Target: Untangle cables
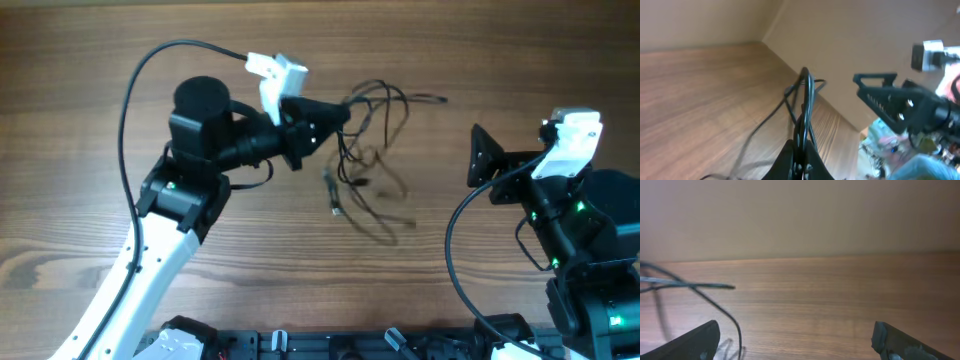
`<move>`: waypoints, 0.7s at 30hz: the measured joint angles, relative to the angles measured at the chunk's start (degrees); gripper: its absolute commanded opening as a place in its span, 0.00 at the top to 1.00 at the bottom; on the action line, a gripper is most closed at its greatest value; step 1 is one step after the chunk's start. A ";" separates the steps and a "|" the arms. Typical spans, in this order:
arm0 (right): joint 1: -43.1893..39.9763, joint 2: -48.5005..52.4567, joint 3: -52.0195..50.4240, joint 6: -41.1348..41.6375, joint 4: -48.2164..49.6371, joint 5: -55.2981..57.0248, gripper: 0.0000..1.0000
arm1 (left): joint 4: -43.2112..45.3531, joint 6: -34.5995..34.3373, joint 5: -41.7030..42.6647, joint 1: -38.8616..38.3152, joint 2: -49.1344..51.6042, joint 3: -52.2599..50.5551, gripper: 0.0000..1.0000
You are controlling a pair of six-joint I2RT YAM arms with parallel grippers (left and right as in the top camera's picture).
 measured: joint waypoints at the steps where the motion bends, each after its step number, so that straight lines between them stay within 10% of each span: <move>1: 0.00 0.00 0.00 0.02 0.31 -1.64 0.00 | 0.37 -1.53 -0.13 0.42 0.00 0.00 0.96; 21: 0.00 8.20 -0.02 -0.17 16.74 -16.61 0.00 | 13.66 -15.32 2.19 -6.38 0.00 -0.13 0.96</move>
